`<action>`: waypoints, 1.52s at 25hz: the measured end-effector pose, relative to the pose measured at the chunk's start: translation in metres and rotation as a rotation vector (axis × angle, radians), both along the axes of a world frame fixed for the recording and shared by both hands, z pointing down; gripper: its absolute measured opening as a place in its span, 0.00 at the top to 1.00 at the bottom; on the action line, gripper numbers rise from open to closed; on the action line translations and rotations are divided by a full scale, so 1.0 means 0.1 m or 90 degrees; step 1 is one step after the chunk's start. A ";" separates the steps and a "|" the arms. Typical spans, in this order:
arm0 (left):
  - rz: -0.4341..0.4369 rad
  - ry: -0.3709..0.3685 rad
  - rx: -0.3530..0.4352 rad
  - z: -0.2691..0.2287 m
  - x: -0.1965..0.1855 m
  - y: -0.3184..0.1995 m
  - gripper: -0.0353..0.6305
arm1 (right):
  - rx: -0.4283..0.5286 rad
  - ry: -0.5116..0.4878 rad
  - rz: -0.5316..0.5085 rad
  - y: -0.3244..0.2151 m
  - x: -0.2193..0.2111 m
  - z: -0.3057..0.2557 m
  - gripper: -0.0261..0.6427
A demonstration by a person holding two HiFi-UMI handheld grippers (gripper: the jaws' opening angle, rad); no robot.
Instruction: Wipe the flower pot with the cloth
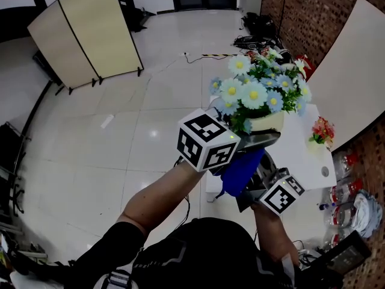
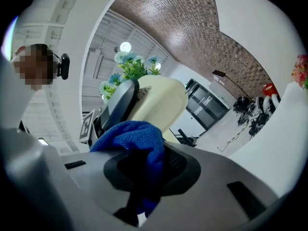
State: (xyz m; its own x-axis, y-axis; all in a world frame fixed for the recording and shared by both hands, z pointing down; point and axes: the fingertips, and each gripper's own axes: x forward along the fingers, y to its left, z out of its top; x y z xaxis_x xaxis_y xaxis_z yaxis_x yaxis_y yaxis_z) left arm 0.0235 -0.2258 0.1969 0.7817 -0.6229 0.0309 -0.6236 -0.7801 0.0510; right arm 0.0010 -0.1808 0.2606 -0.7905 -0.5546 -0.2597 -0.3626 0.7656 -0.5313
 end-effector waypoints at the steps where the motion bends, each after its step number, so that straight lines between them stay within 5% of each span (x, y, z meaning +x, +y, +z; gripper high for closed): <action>1: 0.003 0.001 -0.001 0.00 0.01 0.01 0.10 | -0.003 0.006 0.001 -0.03 -0.01 0.00 0.87; 13: 0.035 0.017 -0.015 -0.03 0.06 0.09 0.10 | -0.045 0.023 0.016 -0.50 -0.20 0.04 0.87; 23: -0.032 0.014 -0.015 0.13 -0.10 -0.17 0.10 | -0.064 -0.020 -0.009 -0.12 0.12 0.17 0.87; 33: -0.004 0.045 -0.022 0.09 0.02 -0.07 0.10 | -0.084 -0.010 -0.017 -0.41 -0.08 0.15 0.87; 38: 0.016 0.025 -0.005 0.12 0.03 0.19 0.10 | -0.094 -0.003 -0.004 -0.47 -0.19 0.21 0.87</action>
